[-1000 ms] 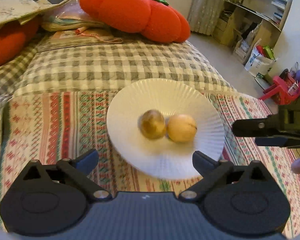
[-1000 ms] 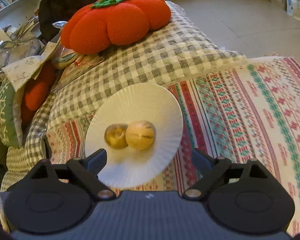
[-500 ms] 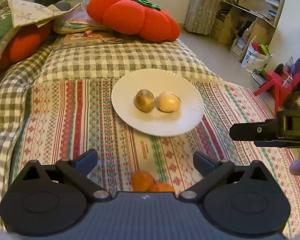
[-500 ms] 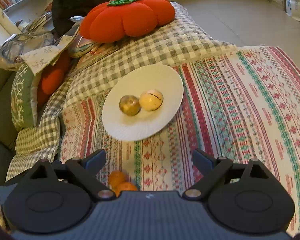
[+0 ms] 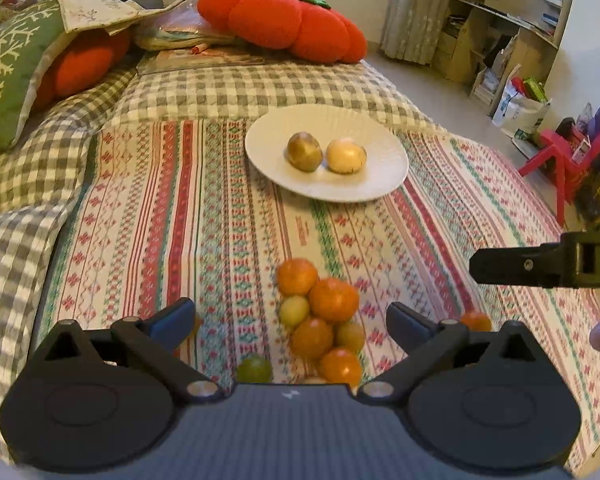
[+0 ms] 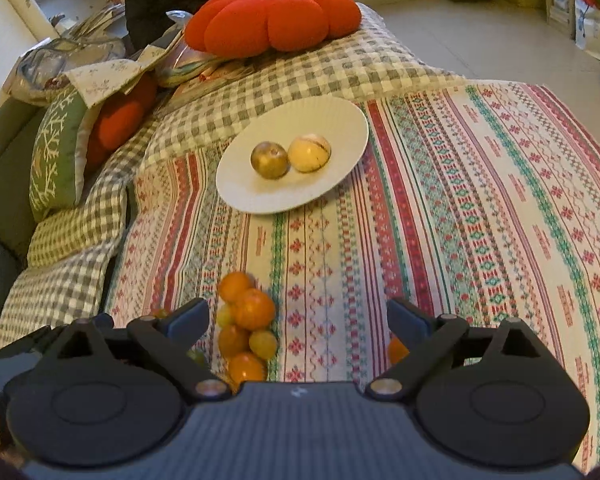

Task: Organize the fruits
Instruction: 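Withdraw both tools from the plate back toward the fruit pile, then grasp a small yellow fruit with the left tool while the right tool grasps a small brownish fruit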

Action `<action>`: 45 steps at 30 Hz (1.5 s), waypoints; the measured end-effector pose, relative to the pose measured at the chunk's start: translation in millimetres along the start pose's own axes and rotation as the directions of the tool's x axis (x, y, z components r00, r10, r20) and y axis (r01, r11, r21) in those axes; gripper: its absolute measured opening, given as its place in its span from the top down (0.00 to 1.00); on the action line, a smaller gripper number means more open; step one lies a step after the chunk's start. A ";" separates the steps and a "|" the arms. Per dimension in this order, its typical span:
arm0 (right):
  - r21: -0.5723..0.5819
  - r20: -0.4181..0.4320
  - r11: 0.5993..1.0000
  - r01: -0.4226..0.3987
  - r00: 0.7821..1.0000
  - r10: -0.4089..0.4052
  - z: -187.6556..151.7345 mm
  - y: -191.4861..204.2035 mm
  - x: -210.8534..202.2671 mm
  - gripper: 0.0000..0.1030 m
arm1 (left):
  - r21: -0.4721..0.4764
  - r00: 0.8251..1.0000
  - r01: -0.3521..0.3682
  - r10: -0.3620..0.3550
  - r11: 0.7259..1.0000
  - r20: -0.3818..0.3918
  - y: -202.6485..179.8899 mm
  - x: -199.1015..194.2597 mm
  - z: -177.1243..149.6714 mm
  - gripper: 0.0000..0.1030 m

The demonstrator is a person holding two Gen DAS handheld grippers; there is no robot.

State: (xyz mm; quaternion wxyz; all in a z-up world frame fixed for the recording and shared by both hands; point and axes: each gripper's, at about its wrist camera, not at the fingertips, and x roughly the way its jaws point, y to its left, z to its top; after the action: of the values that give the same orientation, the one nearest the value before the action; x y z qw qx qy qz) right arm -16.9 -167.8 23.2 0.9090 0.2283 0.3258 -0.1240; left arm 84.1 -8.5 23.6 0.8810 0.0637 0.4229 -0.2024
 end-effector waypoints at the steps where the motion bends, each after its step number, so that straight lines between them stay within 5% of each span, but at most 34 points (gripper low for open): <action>1: -0.006 0.002 1.000 0.001 1.000 -0.001 -3.2 -0.2 -0.5 0.08 | 0.005 1.000 -0.003 0.003 1.000 -0.001 0.1 -1.2 -4.1 0.15; 11: -0.038 0.000 0.999 0.023 1.000 -0.023 -34.1 -6.4 3.7 0.07 | 0.049 0.998 -0.065 0.066 0.997 -0.023 6.2 0.7 -40.2 0.15; 21: 0.050 -0.022 0.998 0.045 0.999 -0.044 -54.5 -39.1 11.5 0.07 | 0.038 0.995 -0.090 0.091 0.995 -0.038 12.5 8.1 -66.6 0.15; 26: 0.042 -0.022 0.995 0.093 0.995 -0.092 -58.2 -51.1 9.7 0.07 | 0.080 0.999 -0.037 0.039 0.996 -0.032 12.7 8.6 -73.1 0.15; 32: 0.048 -0.078 0.998 0.045 0.996 -0.041 -64.7 -50.7 18.1 0.07 | 0.175 0.998 0.037 -0.029 0.984 -0.047 4.0 13.5 -83.8 0.16; 45: 0.044 -0.168 0.999 -0.013 0.986 0.020 -74.3 -10.1 47.8 0.08 | 0.184 0.985 0.132 -0.109 0.974 -0.132 -7.9 39.5 -86.7 0.60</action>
State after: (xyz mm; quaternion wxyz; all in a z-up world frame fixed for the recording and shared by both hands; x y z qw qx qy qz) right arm -24.3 -143.4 -62.0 0.8741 0.2602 0.3968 -0.1039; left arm 40.7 -3.1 -61.4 0.8296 0.1348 0.4569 -0.2914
